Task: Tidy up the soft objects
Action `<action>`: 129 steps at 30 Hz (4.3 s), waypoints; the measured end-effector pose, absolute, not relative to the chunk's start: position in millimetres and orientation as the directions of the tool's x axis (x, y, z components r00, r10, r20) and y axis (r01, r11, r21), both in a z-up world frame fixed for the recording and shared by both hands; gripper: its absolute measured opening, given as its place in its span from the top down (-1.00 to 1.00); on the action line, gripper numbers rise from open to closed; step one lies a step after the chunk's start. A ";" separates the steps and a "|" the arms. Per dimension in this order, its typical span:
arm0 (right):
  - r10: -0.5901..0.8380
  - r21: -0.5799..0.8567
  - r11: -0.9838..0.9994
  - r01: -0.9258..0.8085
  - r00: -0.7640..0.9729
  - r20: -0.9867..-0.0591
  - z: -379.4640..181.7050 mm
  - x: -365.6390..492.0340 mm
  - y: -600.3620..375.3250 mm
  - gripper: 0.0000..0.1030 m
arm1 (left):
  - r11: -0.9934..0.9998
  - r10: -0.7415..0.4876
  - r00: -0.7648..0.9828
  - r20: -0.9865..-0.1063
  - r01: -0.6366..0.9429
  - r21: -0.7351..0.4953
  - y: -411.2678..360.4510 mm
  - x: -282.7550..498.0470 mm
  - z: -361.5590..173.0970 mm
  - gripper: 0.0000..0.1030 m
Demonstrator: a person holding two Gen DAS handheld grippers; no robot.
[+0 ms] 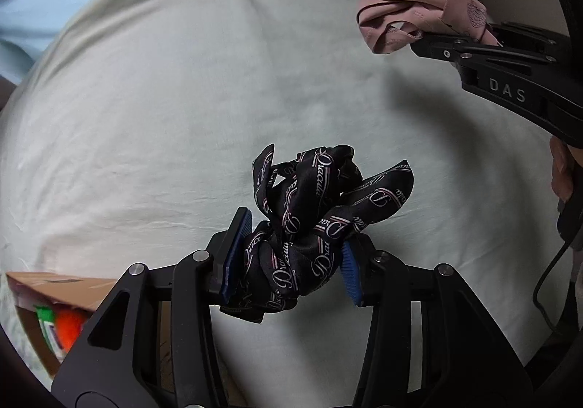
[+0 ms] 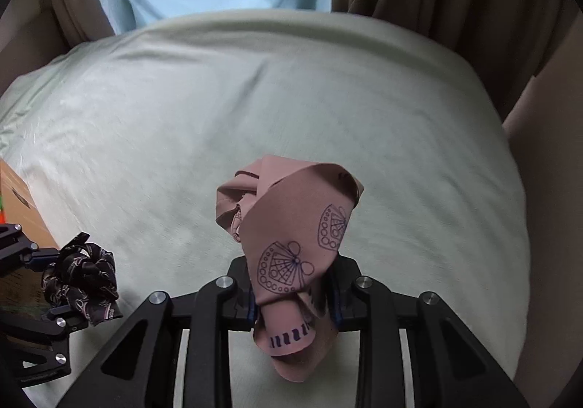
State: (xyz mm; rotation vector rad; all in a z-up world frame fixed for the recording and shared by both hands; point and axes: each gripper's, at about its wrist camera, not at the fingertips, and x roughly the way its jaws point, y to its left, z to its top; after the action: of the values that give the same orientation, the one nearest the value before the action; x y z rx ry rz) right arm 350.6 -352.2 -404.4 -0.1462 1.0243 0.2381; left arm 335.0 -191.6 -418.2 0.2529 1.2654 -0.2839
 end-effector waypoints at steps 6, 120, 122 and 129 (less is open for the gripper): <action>0.133 0.024 0.979 -0.201 0.549 -0.825 -326.5 319.7 -357.3 0.49 | 0.941 -0.116 0.364 -0.924 0.338 0.015 -178.6 312.4 -347.7 0.19; 0.175 0.174 0.983 -0.067 0.644 -0.745 -51.1 133.6 -98.8 -0.86 | 0.999 -0.042 0.700 -0.713 0.044 -0.015 140.6 130.8 -52.8 -0.99; 0.176 0.184 0.981 -0.063 0.694 -0.698 -31.5 116.9 -106.0 -0.86 | 0.999 -0.043 0.739 -0.672 0.039 -0.022 137.4 117.7 -32.6 -0.99; 0.096 0.106 0.994 -0.040 0.794 -0.600 3.1 69.1 -119.3 -0.86 | 0.999 -0.051 0.828 -0.559 0.035 -0.040 120.3 76.5 5.1 -0.99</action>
State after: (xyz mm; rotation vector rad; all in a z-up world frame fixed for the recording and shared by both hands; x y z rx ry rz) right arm 69.1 -119.3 3.1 0.0897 0.6492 0.0736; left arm 76.5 120.3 5.1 -0.0289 0.5944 -0.0456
